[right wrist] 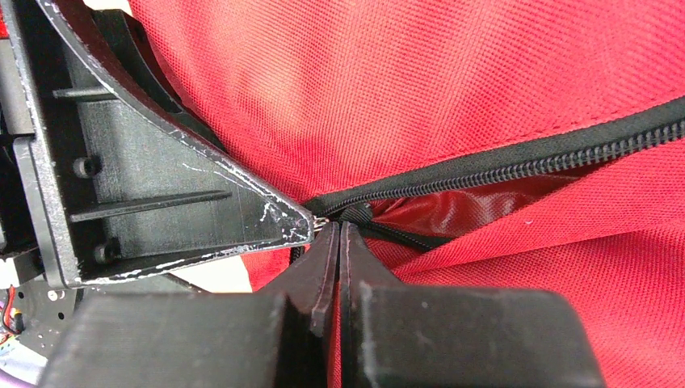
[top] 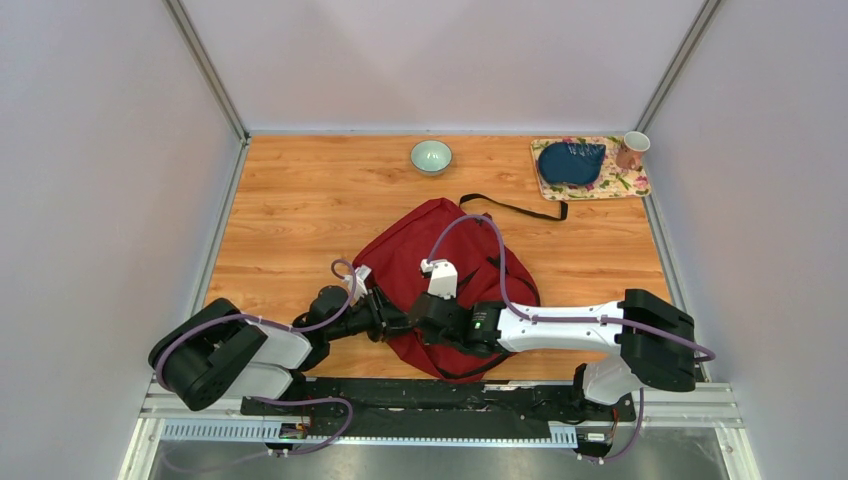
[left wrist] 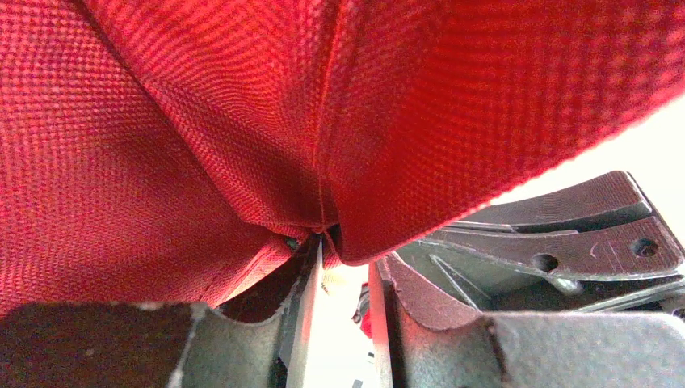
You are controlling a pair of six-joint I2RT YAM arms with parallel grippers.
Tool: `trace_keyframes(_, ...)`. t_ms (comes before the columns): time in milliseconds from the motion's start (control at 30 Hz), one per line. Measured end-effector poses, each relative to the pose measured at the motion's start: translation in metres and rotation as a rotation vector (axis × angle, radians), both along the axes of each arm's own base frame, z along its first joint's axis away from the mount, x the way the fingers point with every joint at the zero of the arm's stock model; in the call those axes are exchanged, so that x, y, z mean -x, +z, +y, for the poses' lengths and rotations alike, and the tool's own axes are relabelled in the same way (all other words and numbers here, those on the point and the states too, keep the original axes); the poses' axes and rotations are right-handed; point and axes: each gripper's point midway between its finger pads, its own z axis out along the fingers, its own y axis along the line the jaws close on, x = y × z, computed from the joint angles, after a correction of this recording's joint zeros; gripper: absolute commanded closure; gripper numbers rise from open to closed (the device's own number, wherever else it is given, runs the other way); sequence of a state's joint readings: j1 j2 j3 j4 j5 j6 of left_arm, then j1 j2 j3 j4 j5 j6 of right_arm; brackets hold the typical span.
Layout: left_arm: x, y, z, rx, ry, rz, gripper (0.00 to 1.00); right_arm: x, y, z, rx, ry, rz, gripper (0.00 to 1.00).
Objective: Pack the student bag
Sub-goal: Zip the student bag at the center of the board.
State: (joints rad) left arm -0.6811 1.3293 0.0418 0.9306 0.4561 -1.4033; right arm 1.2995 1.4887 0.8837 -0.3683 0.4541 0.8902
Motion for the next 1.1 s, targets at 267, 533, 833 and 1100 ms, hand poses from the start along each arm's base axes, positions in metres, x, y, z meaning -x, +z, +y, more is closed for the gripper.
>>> trace_keyframes(267,0.005,-0.003,0.0,-0.015,-0.028,-0.011,0.83,0.0,-0.001,-0.001,0.007,0.001,0.002,1.0)
trace_keyframes(533,0.011,-0.006,-0.002,-0.039,-0.069,-0.062,1.0,0.003,-0.002,-0.002,0.013,0.01,0.014,1.0)
trace_keyframes(833,0.015,-0.006,-0.003,-0.06,-0.122,-0.157,1.0,0.009,0.009,-0.005,-0.035,0.033,0.037,0.75)
trace_keyframes(1100,0.018,-0.004,0.001,-0.1,-0.175,-0.286,1.0,0.013,0.009,-0.005,-0.061,0.068,0.092,0.69)
